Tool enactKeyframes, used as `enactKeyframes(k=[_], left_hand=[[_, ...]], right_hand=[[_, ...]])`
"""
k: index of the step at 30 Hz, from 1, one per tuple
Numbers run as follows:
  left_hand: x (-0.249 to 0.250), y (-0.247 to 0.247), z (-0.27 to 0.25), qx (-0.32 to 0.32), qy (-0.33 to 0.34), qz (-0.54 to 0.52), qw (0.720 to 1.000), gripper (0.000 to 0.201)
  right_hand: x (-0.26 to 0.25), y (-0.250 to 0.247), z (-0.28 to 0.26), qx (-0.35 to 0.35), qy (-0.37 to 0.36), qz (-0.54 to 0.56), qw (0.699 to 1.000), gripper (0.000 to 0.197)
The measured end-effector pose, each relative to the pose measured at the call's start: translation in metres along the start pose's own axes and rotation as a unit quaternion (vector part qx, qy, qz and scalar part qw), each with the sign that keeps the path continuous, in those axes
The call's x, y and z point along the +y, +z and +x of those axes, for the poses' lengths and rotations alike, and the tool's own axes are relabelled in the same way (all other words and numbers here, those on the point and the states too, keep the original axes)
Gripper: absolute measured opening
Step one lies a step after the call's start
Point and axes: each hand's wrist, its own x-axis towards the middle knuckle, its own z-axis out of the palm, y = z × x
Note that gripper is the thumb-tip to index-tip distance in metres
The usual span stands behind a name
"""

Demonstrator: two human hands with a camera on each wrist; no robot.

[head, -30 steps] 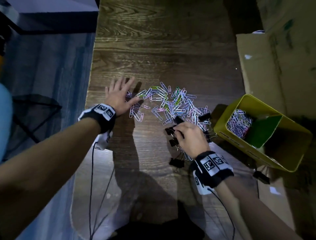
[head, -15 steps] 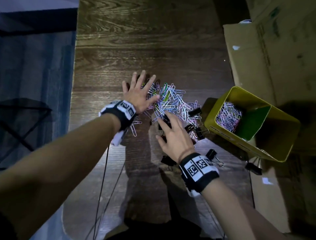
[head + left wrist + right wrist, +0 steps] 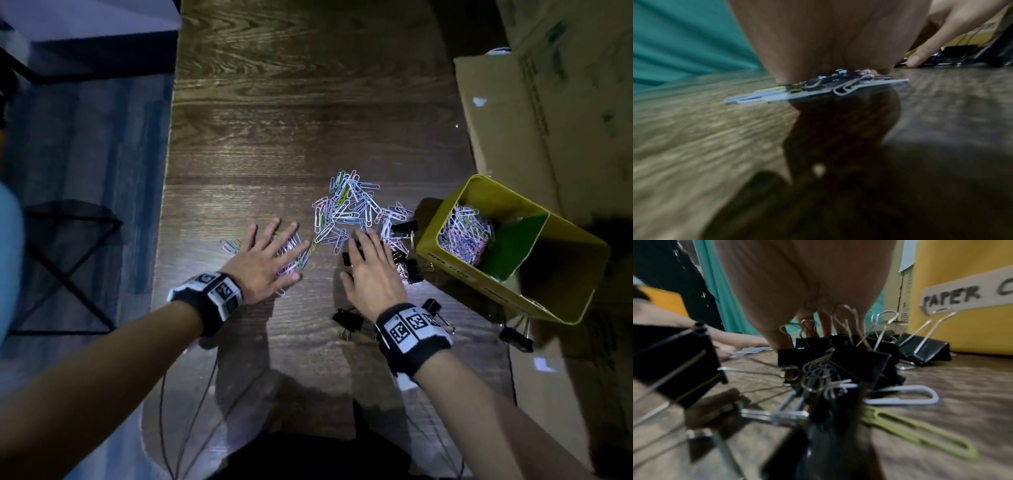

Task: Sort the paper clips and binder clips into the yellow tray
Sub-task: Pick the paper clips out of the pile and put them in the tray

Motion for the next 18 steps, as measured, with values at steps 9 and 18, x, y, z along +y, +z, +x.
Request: enactKeyframes(k=[9,18], left_hand=[[0.037,-0.042,0.063,0.008,-0.071,-0.053,0.996,0.066],[0.051,0.006,-0.007,-0.016,-0.035,0.014,0.999,0.061]], right_hand=[[0.002,0.0,-0.005,0.001,0.013,-0.018,1.0,0.064],[0.016,0.002,-0.006,0.008,0.022,-0.031,0.999,0.066]])
